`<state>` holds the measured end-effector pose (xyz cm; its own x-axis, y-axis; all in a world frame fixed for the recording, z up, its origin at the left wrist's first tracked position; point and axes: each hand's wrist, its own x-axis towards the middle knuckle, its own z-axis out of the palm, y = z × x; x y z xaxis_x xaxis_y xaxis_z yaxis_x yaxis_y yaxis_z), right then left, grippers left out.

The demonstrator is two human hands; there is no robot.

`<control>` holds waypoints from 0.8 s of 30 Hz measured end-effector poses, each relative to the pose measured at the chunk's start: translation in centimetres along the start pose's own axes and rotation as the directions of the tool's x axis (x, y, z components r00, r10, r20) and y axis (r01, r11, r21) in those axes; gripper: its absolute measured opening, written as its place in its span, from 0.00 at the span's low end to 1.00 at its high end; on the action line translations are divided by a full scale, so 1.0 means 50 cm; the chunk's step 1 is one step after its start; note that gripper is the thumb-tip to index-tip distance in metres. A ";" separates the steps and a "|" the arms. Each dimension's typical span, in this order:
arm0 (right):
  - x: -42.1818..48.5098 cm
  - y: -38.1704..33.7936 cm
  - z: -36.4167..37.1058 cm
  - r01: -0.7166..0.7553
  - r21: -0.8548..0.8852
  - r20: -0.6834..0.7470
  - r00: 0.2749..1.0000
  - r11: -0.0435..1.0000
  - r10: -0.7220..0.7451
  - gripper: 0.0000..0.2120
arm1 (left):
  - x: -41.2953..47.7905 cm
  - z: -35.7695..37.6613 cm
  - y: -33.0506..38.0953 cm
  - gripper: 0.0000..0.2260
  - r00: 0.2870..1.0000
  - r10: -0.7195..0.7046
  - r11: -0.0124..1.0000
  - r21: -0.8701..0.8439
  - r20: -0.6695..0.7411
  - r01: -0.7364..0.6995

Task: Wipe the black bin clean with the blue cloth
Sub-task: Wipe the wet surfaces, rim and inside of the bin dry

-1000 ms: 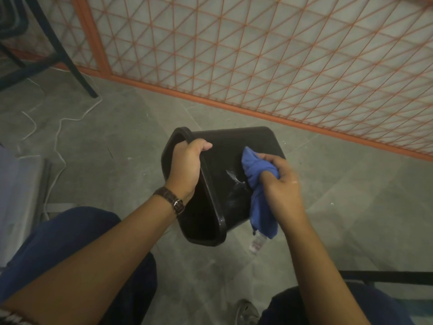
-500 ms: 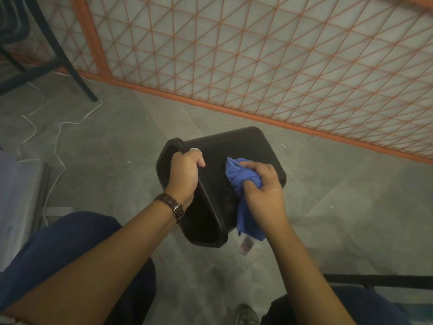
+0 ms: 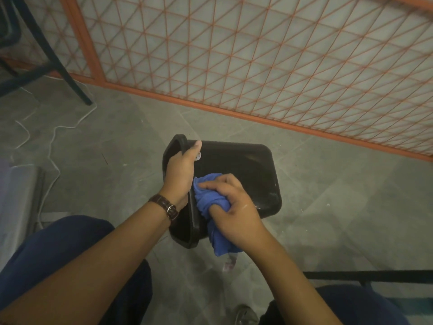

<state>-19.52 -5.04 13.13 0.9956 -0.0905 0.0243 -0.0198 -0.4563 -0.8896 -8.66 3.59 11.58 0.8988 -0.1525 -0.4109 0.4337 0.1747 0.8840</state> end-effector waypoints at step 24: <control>0.006 0.007 -0.178 -0.069 0.593 -0.163 0.965 0.803 0.203 0.13 | 0.018 -0.023 0.032 0.18 0.997 -0.053 0.993 0.107 0.052 0.048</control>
<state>-20.07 -13.10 16.89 0.9422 -0.3247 -0.0831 -0.0303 0.1646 -0.9859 -7.11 4.84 12.36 0.8699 -0.2120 -0.4454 0.4668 0.0622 0.8822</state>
